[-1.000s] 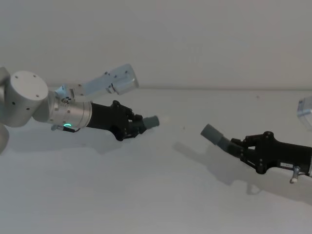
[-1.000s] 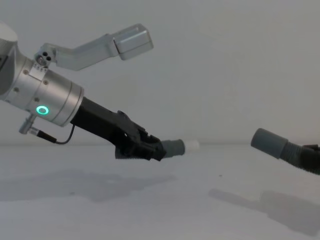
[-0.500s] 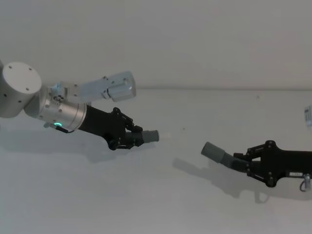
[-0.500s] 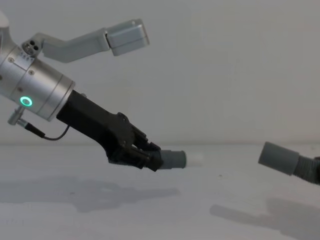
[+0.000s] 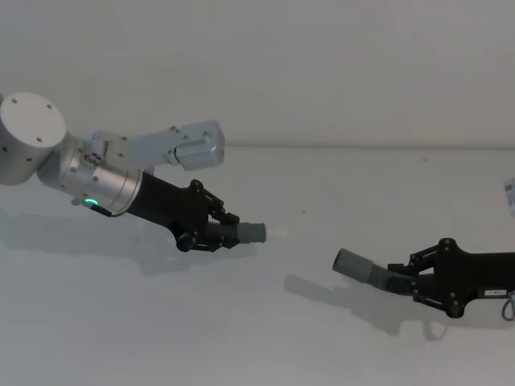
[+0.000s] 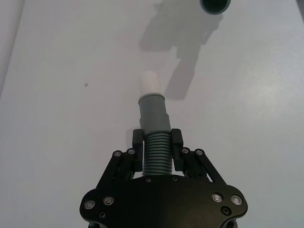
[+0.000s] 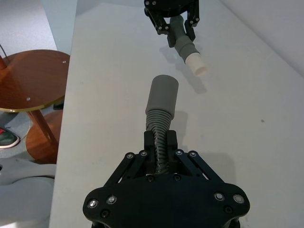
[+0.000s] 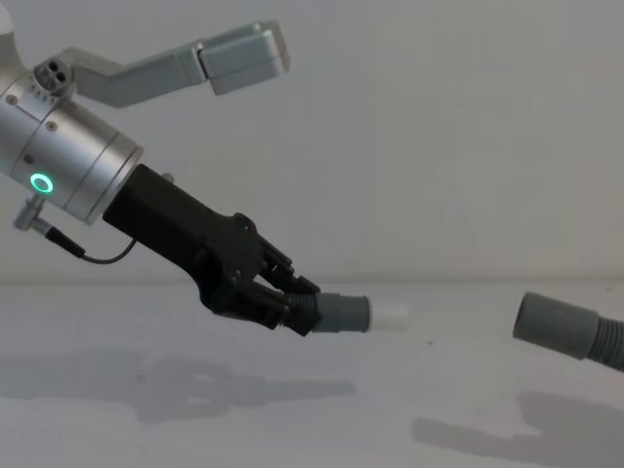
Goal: Use both hands to pick up one end of the pipe from the table, align the ends, and insert them.
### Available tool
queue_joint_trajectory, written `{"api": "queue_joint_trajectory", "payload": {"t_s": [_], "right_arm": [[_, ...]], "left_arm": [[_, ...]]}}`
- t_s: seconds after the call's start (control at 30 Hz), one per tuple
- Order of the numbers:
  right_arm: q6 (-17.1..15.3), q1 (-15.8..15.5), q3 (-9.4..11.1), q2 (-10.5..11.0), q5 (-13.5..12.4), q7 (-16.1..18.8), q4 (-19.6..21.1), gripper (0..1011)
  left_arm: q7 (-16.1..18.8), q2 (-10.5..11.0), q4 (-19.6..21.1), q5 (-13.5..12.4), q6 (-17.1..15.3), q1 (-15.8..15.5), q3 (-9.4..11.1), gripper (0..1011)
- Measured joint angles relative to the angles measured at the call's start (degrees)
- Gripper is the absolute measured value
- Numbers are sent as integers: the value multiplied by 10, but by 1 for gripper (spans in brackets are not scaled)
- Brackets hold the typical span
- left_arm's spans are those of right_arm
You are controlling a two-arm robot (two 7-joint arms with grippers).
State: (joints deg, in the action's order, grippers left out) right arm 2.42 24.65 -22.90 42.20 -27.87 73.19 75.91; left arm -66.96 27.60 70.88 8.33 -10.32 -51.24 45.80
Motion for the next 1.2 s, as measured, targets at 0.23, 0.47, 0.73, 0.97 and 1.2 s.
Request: {"api": "queue_joint_trajectory", "payload": {"t_s": [0.23,0.47,0.73,0.97,1.2], "right_arm": [[-4,-1,-2,-2,-1,-13,8,124],[-6,-3,-5,-4,-2,-26,13,124],[-8,-5,-10,-5,-1,-35,17,124],[-12,-6,-17,-5,1,-42,20,124],[-15,-7,-22,-5,2,-47,20,124]], "left_arm": [[-14,-3,-3,7,14,-6,5,328],[-25,-7,-9,13,26,-12,9,328],[-35,-12,-16,19,38,-20,14,328],[-40,-18,-23,25,47,-25,18,328],[-44,-20,-26,29,53,-27,21,328]]}}
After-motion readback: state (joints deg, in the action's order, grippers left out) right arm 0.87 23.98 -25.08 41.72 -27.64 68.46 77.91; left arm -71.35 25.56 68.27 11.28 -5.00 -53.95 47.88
